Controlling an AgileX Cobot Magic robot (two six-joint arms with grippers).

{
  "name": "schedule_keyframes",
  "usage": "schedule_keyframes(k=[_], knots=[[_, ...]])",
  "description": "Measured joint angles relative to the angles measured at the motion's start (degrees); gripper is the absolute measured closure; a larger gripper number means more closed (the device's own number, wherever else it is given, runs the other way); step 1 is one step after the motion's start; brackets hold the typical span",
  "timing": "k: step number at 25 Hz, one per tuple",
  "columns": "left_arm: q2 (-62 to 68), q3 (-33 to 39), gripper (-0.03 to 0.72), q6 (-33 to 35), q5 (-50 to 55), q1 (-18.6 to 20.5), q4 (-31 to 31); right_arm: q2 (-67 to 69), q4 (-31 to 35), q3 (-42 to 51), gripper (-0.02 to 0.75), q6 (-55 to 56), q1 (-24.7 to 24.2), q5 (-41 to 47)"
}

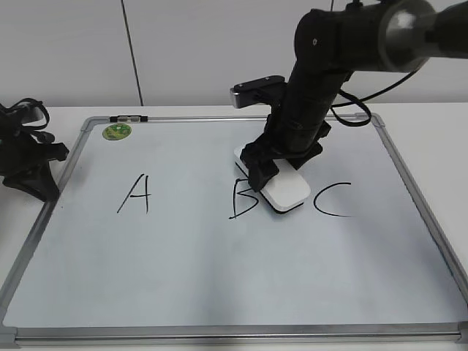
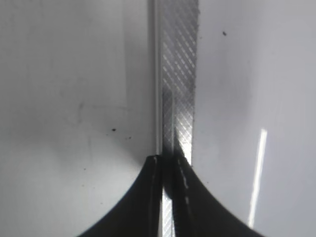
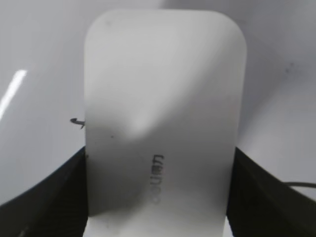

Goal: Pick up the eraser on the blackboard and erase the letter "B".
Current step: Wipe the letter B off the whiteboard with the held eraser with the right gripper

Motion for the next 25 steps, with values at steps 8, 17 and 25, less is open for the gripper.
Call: schedule_keyframes(k=[8, 17, 25], knots=[[0.0, 0.0, 0.666, 0.0, 0.0, 0.1, -0.2, 6.9, -4.8, -4.6, 0.193, 0.0, 0.0, -1.2], [0.0, 0.0, 0.666, 0.0, 0.0, 0.1, -0.2, 8.1, -6.6, -4.8, 0.196, 0.0, 0.0, -7.0], [0.0, 0.0, 0.666, 0.0, 0.0, 0.1, -0.2, 8.6, -7.8, -5.4, 0.197, 0.0, 2.3, -6.1]])
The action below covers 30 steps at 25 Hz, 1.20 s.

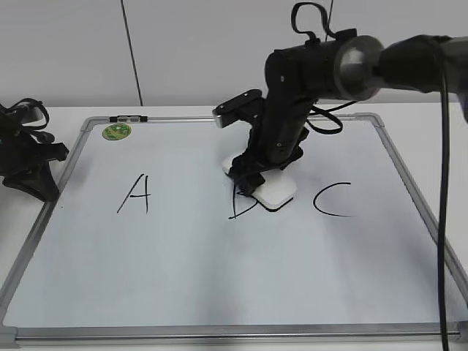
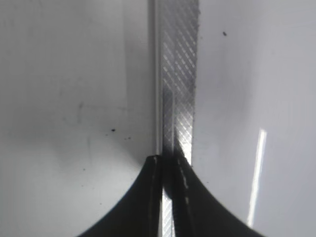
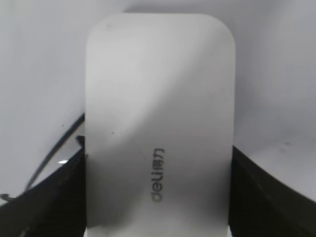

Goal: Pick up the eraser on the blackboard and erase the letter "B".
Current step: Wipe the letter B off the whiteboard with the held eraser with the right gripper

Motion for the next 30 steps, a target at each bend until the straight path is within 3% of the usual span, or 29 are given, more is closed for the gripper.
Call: schedule_keyframes(k=[9, 12, 21, 30], knots=[[0.0, 0.0, 0.666, 0.0, 0.0, 0.0, 0.0, 0.1, -1.3, 0.0, 0.198, 0.0, 11.1, 0.8], [0.0, 0.0, 0.666, 0.0, -0.1, 0.0, -0.1, 0.1, -2.0, 0.0, 0.198, 0.0, 12.2, 0.5], [0.0, 0.0, 0.666, 0.0, -0.2, 0.0, -0.2, 0.1, -6.8, 0.0, 0.199, 3.6, 10.8, -0.4], [0.0, 0.0, 0.666, 0.0, -0.2, 0.0, -0.3, 0.2, -8.8, 0.0, 0.199, 5.8, 3.6, -2.2]])
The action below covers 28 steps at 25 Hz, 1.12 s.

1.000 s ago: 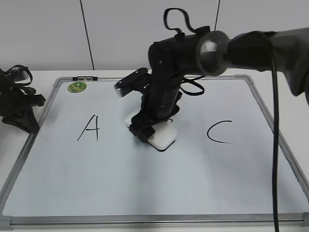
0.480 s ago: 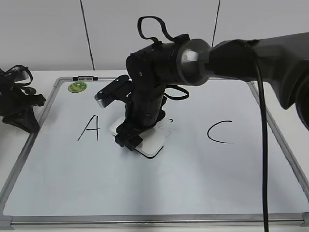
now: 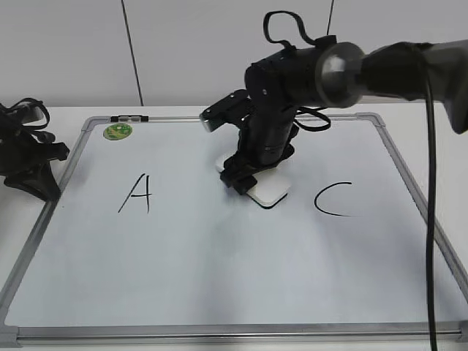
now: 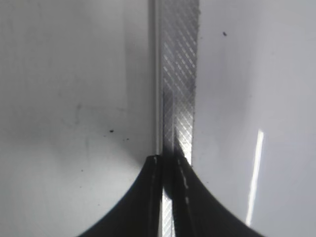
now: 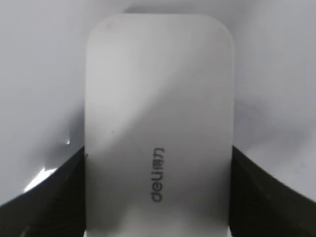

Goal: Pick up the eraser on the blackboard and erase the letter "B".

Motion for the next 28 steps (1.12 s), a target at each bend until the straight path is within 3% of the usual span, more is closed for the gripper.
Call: schedule_keyframes(k=[7, 15, 28], knots=[[0.0, 0.0, 0.666, 0.0, 0.0, 0.0, -0.1, 0.0, -0.3, 0.0, 0.199, 1.8, -5.1, -0.3], [0.0, 0.0, 0.666, 0.0, 0.0, 0.0, -0.1, 0.1, -0.5, -0.5, 0.2, 1.9, -4.5, 0.3], [0.0, 0.0, 0.666, 0.0, -0.1, 0.0, -0.1, -2.4, 0.4, -13.2, 0.2, 1.7, -1.0, 18.7]])
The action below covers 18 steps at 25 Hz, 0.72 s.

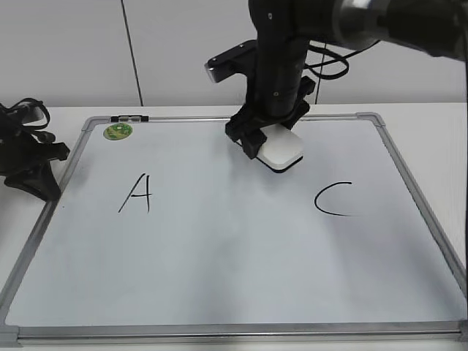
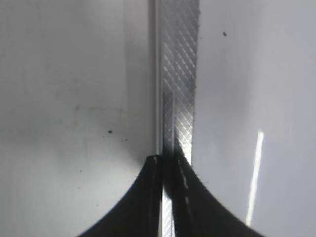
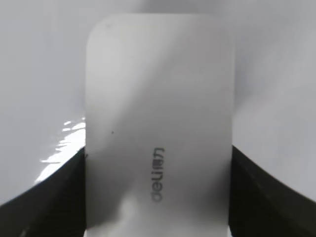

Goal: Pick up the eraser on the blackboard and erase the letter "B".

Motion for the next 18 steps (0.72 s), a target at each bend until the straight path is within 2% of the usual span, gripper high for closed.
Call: schedule_keyframes(k=[6, 10, 15, 18], knots=[[0.1, 0.0, 0.666, 0.0, 0.0, 0.0, 0.0, -4.6, -0.4, 0.0, 0.2, -0.3, -1.3, 3.3], [0.1, 0.0, 0.666, 0.0, -0.1, 0.0, 0.0, -7.7, -0.4, 2.0, 0.2, 0.9, -4.1, 3.3], [0.1, 0.0, 0.666, 0.0, -0.1, 0.0, 0.0, -13.8, -0.6, 14.2, 0.2, 2.7, -10.5, 2.2], [0.1, 0.0, 0.666, 0.0, -0.1, 0.0, 0.0, -19.2, -0.6, 23.4, 0.2, 4.8, -14.4, -4.1]])
